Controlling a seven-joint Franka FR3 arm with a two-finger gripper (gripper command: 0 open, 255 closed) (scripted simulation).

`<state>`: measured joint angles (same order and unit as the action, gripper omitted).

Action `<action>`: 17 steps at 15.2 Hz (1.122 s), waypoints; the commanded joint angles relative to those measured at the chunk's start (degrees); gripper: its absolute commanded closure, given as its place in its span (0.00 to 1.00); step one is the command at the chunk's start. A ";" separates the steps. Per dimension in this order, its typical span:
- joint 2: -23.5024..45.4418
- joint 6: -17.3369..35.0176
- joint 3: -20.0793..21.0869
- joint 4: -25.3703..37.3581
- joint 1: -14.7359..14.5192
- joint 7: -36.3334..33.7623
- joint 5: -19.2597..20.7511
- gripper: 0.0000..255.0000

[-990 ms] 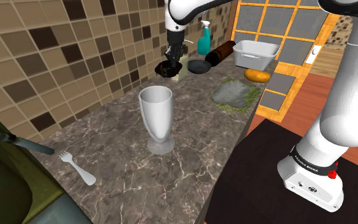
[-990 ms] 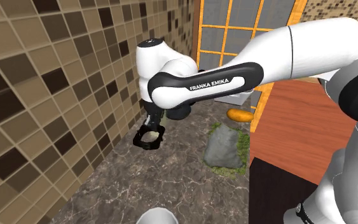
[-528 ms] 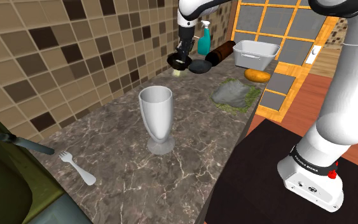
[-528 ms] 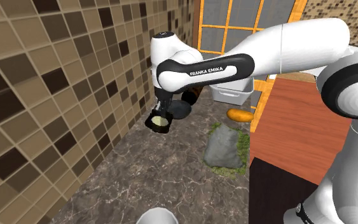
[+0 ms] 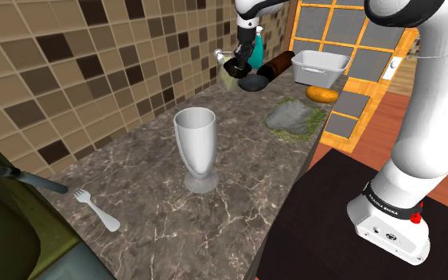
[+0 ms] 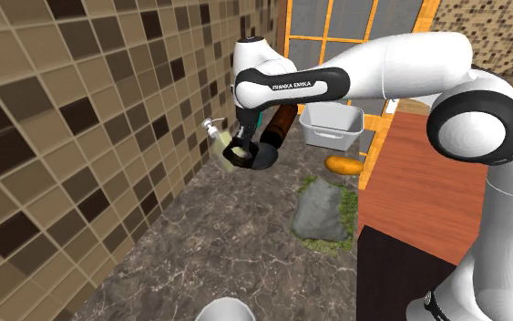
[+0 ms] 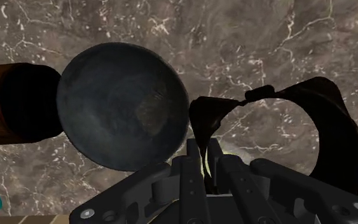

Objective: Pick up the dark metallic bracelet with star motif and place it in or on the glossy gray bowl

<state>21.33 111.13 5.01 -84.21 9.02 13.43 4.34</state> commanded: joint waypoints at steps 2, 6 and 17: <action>3.32 -1.38 -0.90 4.77 2.14 3.36 -0.46 1.00; 8.69 -4.27 -1.90 13.18 5.02 7.63 -1.11 1.00; 13.00 -0.68 -2.44 13.97 6.98 10.05 -1.43 1.00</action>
<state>34.44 109.50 2.58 -69.22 15.97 23.51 2.91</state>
